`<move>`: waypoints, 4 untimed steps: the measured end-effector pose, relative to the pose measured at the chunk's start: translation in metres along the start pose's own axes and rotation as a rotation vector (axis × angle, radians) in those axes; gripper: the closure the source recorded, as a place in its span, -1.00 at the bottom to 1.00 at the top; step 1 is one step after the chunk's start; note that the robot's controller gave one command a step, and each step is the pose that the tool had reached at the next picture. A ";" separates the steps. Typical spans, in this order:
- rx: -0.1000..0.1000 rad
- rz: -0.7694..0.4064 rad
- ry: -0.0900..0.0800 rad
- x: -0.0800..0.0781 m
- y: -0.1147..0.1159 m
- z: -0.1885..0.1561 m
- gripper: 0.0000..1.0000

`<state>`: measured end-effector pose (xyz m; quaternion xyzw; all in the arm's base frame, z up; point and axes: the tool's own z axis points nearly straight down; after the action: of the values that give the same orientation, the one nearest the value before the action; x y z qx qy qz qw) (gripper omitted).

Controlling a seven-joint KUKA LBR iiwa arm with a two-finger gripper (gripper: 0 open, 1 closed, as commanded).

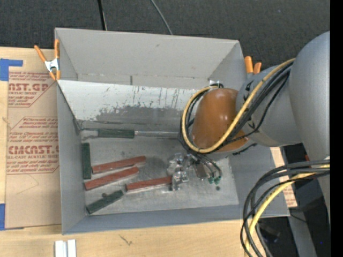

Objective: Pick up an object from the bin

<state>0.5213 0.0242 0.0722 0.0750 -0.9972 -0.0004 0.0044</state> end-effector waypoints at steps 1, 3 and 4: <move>0.001 -0.024 -0.011 -0.003 0.000 -0.138 1.00; 0.001 -0.024 -0.011 -0.003 0.000 -0.138 -1.00; 0.002 -0.064 -0.016 -0.012 -0.002 -0.074 -1.00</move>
Offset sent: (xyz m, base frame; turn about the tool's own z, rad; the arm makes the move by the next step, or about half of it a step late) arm 0.0000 0.0000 0.0000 0.0000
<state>0.5337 0.0235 0.1465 0.1067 -0.9943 0.0000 -0.0036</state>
